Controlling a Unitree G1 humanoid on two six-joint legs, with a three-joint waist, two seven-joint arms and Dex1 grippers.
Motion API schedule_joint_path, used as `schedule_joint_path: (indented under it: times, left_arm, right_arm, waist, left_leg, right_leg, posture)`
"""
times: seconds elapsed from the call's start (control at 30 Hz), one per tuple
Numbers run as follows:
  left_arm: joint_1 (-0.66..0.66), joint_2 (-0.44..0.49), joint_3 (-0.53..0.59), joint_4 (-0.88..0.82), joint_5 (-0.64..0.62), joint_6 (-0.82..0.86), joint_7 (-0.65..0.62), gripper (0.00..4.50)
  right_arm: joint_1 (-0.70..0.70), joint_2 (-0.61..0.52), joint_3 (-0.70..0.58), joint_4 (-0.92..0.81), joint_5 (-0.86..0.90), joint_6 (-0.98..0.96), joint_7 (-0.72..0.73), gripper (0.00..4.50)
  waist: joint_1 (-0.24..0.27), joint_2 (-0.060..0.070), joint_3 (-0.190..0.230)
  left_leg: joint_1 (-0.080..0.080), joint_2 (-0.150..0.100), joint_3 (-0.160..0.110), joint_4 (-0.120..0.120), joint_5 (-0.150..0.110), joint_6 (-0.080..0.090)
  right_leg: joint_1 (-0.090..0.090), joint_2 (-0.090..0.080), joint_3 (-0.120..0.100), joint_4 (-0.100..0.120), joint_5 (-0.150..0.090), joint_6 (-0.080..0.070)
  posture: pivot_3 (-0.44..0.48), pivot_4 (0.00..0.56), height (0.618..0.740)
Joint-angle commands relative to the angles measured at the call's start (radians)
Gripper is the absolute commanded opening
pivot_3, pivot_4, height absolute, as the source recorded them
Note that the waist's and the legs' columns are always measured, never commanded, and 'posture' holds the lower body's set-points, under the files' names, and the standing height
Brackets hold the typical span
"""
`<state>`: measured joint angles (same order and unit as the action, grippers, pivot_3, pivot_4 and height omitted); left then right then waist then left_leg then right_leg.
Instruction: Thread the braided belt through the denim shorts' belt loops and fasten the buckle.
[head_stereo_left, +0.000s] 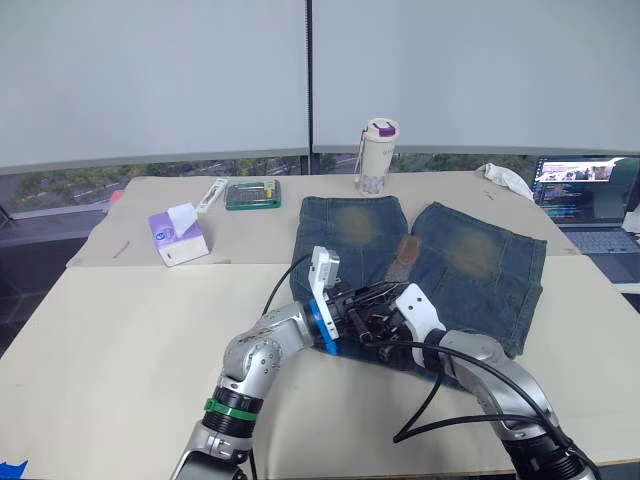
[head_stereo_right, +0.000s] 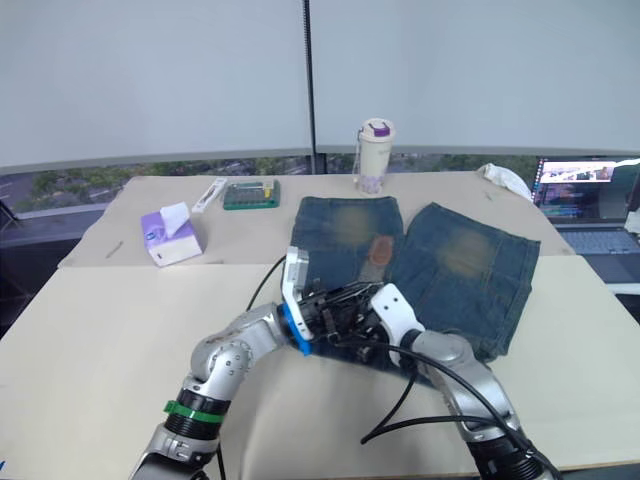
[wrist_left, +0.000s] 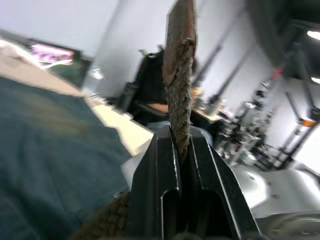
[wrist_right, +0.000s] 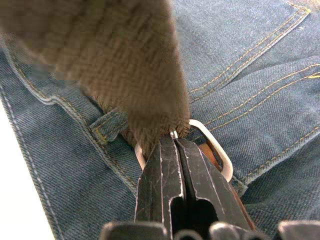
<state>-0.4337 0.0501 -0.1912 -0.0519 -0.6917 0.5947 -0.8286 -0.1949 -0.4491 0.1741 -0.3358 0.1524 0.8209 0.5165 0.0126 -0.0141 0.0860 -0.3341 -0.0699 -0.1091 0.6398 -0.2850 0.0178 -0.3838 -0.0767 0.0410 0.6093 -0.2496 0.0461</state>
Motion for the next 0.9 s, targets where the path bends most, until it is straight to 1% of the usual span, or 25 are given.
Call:
schedule_joint_path:
  times: [0.03,0.13,0.27,0.47,0.63,0.7,0.73,0.8,0.9]
  left_arm:
    - [-0.068,-0.033,-0.13,-0.057,-0.02,0.02,-0.138,0.0]
    - [-0.092,-0.055,-0.147,-0.062,-0.04,0.039,-0.175,0.0]
    - [-0.102,-0.096,-0.135,-0.058,-0.074,0.068,-0.187,0.0]
    - [-0.071,-0.101,-0.146,-0.11,-0.126,0.15,-0.213,0.0]
    - [-0.072,-0.105,-0.132,-0.091,-0.139,0.177,-0.217,0.0]
    - [-0.078,-0.121,-0.114,-0.045,-0.086,0.132,-0.165,0.0]
    - [-0.084,-0.127,-0.107,-0.008,-0.024,0.081,-0.115,0.0]
    - [-0.091,-0.136,-0.098,0.038,0.054,0.018,-0.06,0.0]
    - [-0.103,-0.151,-0.064,0.096,0.132,-0.074,-0.002,0.0]
  right_arm:
    - [0.077,0.022,0.031,0.103,-0.015,0.102,-0.049,0.04]
    - [0.092,0.047,0.011,0.091,-0.004,0.114,-0.068,0.04]
    - [0.117,0.054,0.006,0.073,0.003,0.121,-0.08,0.04]
    - [0.142,0.062,0.001,0.058,0.007,0.126,-0.101,0.04]
    - [0.132,0.085,-0.002,0.063,0.011,0.123,-0.111,0.04]
    - [0.127,0.099,-0.022,0.057,0.027,0.118,-0.109,0.04]
    - [0.126,0.104,-0.038,0.052,0.03,0.103,-0.112,0.04]
    - [0.124,0.105,-0.055,0.044,0.03,0.08,-0.114,0.04]
    - [0.147,0.058,-0.056,-0.021,0.022,-0.015,-0.076,0.04]
  waist:
    - [0.001,-0.001,0.0]
    - [0.0,-0.001,0.001]
    - [0.0,0.0,0.002]
    - [0.0,-0.001,0.002]
    - [-0.002,-0.001,0.002]
    - [-0.002,-0.001,0.002]
    - [-0.002,-0.001,0.002]
    - [0.001,-0.001,0.003]
    - [0.007,0.0,0.003]
  left_leg:
    - [0.0,-0.001,0.0,0.0,0.0,0.0]
    - [-0.001,-0.001,-0.001,0.0,0.0,0.001]
    - [-0.001,-0.001,0.0,0.0,-0.001,0.001]
    - [-0.001,-0.001,-0.001,0.0,-0.001,0.001]
    - [-0.001,-0.001,-0.001,0.0,-0.001,0.001]
    - [-0.001,0.0,-0.001,0.0,-0.001,0.001]
    - [-0.001,0.0,-0.001,0.0,-0.001,0.001]
    - [-0.001,-0.001,-0.001,0.0,-0.001,0.001]
    - [-0.001,-0.001,-0.001,0.0,0.0,0.001]
  right_leg:
    - [0.0,0.0,0.0,-0.001,0.0,0.0]
    - [0.001,0.0,0.0,-0.001,0.0,0.0]
    - [0.0,0.0,0.0,-0.001,-0.001,0.001]
    - [0.0,0.0,0.0,-0.001,-0.001,0.001]
    - [0.0,0.0,0.0,-0.001,-0.001,0.002]
    - [0.0,0.0,0.0,-0.001,-0.001,0.002]
    - [0.0,0.0,0.0,-0.001,-0.001,0.002]
    - [0.0,0.0,0.001,-0.001,-0.001,0.002]
    - [0.001,-0.001,0.0,-0.002,-0.001,0.001]
  posture:
    - [0.0,0.15,0.74]
    - [0.0,0.15,0.74]
    - [0.0,0.15,0.74]
    - [0.0,0.15,0.74]
    - [0.0,0.15,0.74]
    - [0.0,0.15,0.74]
    - [0.0,0.15,0.74]
    - [0.0,0.15,0.74]
    - [0.0,0.15,0.74]
